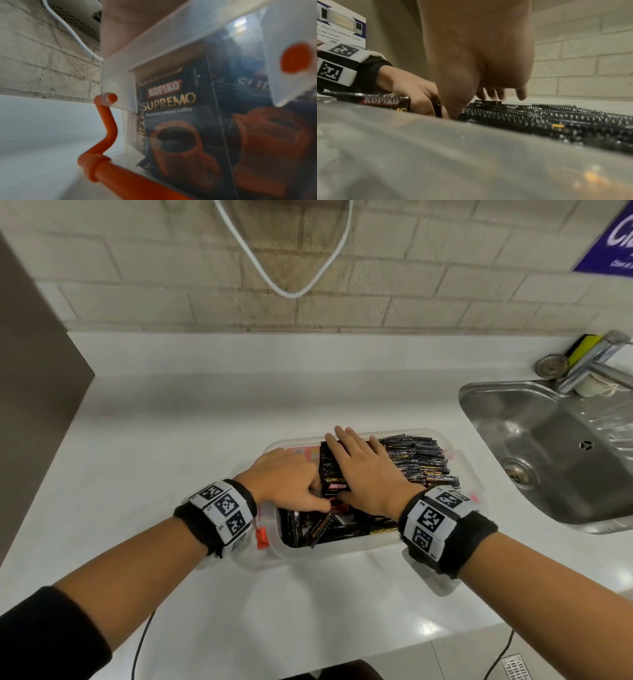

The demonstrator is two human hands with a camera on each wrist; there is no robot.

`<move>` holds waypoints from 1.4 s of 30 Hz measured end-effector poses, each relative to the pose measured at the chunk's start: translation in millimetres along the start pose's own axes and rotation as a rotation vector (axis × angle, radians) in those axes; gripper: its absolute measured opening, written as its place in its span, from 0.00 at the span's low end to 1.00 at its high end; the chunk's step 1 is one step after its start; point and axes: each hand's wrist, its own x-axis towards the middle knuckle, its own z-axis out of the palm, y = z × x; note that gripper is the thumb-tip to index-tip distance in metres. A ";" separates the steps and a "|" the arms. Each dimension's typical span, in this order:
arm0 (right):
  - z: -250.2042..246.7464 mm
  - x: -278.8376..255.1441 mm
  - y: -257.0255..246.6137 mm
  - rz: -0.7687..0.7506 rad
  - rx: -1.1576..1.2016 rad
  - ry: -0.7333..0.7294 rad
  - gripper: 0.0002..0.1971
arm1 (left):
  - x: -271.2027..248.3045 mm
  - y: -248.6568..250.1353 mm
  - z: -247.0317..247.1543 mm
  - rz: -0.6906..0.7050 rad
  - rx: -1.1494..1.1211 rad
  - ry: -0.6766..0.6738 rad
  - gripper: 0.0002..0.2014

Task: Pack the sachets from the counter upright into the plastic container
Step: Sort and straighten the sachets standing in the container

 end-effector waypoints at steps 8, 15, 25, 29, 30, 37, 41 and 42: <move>-11.1 -21.8 0.9 -0.113 0.160 0.216 0.28 | -3.1 1.4 -3.1 0.004 -0.031 0.050 0.28; -10.9 -27.7 2.9 -0.146 0.091 0.005 0.13 | -2.5 -0.7 -2.5 0.010 -0.050 0.035 0.28; -5.8 -28.8 8.1 -0.113 0.364 0.050 0.09 | -4.1 2.0 -6.6 -0.017 -0.036 0.010 0.26; -4.3 -29.7 8.7 -0.154 0.506 0.048 0.08 | -5.6 3.3 -8.4 -0.005 -0.056 0.011 0.22; -4.9 -30.4 9.4 -0.161 0.555 0.047 0.08 | -5.8 3.5 -8.6 -0.007 -0.054 0.007 0.22; -13.3 -38.3 16.0 -0.170 0.533 0.248 0.09 | -4.0 2.2 -4.9 -0.040 -0.061 -0.009 0.25; -16.4 -35.3 11.6 -0.170 0.576 0.263 0.19 | -4.3 1.9 -5.6 -0.052 -0.057 -0.046 0.24; -16.9 -34.4 10.5 -0.180 0.574 0.245 0.22 | -4.6 2.0 -6.2 -0.054 -0.066 -0.039 0.23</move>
